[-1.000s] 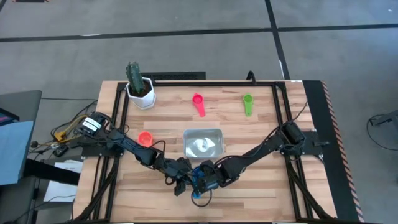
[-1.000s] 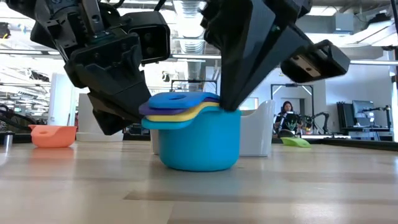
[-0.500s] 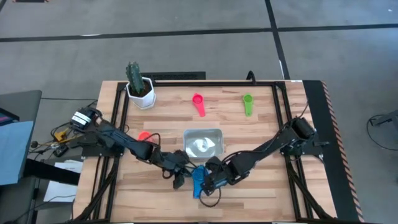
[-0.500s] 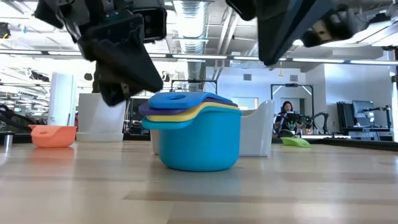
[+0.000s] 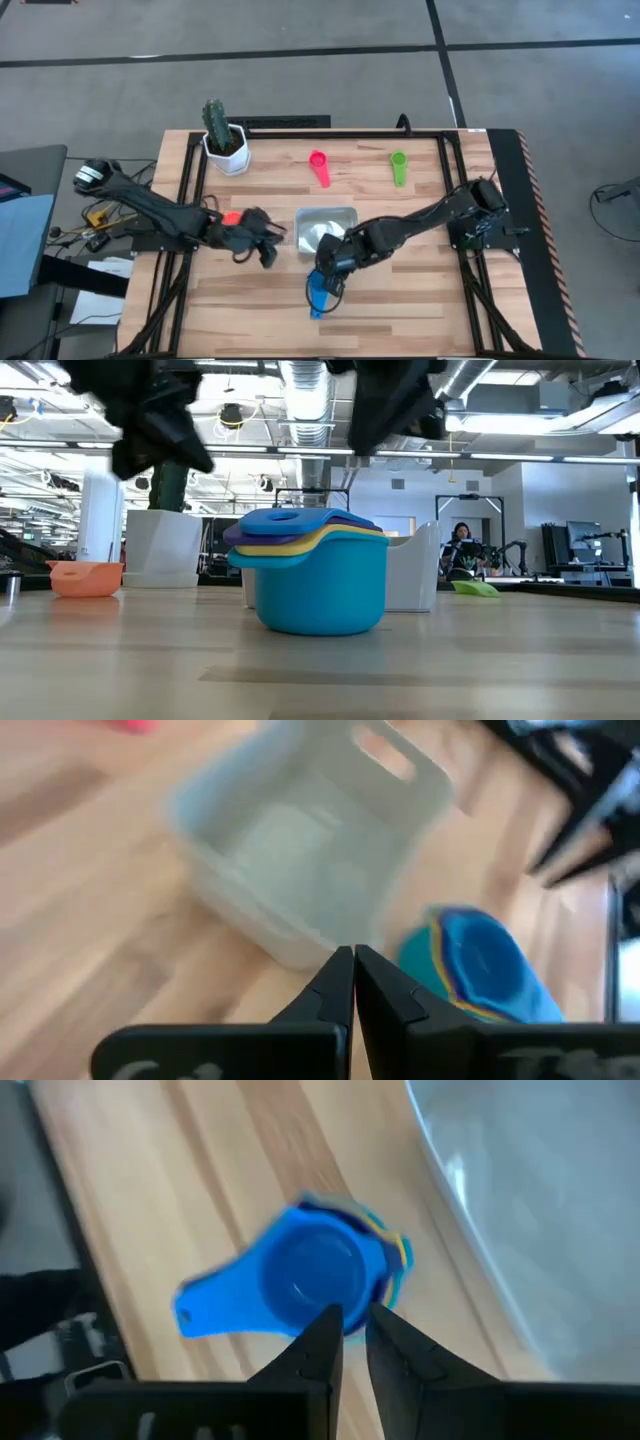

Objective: Nest measuring cups in basket
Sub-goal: Stack the blue measuring cup on top of the dark blue measuring cup, then stack the orange measuring cup on top of the dark blue measuring cup

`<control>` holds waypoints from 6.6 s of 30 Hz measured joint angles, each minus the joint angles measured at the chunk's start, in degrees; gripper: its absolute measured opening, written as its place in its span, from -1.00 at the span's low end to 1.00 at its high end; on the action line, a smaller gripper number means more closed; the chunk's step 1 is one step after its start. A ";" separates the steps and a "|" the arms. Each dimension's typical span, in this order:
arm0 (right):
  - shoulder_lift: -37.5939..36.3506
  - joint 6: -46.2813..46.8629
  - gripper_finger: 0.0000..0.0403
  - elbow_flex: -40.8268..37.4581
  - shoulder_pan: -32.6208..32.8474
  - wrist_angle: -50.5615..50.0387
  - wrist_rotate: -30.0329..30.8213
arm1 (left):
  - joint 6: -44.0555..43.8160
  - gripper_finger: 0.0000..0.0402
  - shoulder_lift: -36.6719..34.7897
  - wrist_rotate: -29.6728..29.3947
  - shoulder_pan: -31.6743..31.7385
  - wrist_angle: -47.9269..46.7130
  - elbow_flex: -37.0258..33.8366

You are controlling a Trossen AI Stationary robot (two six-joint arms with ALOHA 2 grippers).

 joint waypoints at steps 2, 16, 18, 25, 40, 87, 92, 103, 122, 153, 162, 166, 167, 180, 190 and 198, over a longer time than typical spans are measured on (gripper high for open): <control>-0.92 -4.12 -0.64 0.06 -0.91 0.53 0.04 | -3.41 -1.00 -3.92 -3.59 -1.34 -0.07 -2.89; -9.07 -23.29 -0.64 0.07 -16.92 3.35 -3.86 | -11.94 -1.00 -17.58 -11.52 1.46 -11.52 -6.89; -9.15 -24.03 -0.64 -0.04 -19.18 2.60 -6.95 | -10.46 -1.00 -18.13 -10.59 4.25 -11.88 -6.89; -10.23 -32.43 -0.64 -0.03 -22.19 0.39 -15.31 | -3.94 -0.94 -16.58 -3.44 13.01 -7.54 -6.89; -19.52 -43.10 -0.64 -19.19 -19.14 13.39 -28.29 | -18.41 -0.85 -1.01 -16.70 -1.08 6.57 -3.40; 4.42 -56.08 -0.44 -10.81 -1.15 25.48 -1.31 | -13.40 -0.85 -1.52 -2.42 -0.73 -17.82 3.45; 4.42 -57.25 -0.44 -10.81 -1.66 25.47 -1.31 | -13.47 -0.85 -1.52 -2.47 -0.73 -17.80 3.45; 4.42 -56.59 -0.44 -10.88 -2.38 22.50 -1.47 | -13.49 -0.85 -1.50 -2.91 -0.73 -17.82 3.45; 4.36 -55.40 -0.61 -11.51 -1.22 22.57 -1.36 | -13.49 -0.85 -1.50 -4.22 -0.73 -17.82 3.40; -6.52 -49.44 -0.98 -8.00 -1.62 13.16 -0.61 | -12.85 -0.85 -1.48 -4.42 -0.73 -17.95 3.40; -14.04 -44.56 -0.98 -8.08 -4.63 -2.60 7.64 | -11.76 -0.85 -1.48 -5.45 -0.73 -18.35 3.40; -16.59 -42.01 -0.98 -8.08 -7.04 -8.38 7.87 | -11.78 -0.85 -1.48 -5.77 -0.73 -18.35 3.40; -17.14 -41.18 -0.96 -8.08 -7.22 -9.79 7.44 | -11.78 -0.85 -1.48 -5.77 -0.73 -18.37 3.40; -19.46 -21.82 -0.96 -20.35 0.54 0.75 -0.86 | -12.57 -0.85 -1.48 -5.85 -0.11 -19.65 3.40; -19.47 -0.90 -0.86 -21.70 0.82 2.93 6.01 | -36.95 -0.85 -1.48 -0.64 8.00 -42.34 2.31; -19.71 3.40 -0.70 -21.70 0.77 2.66 6.05 | -40.73 -0.78 -1.50 2.98 15.14 -53.18 2.13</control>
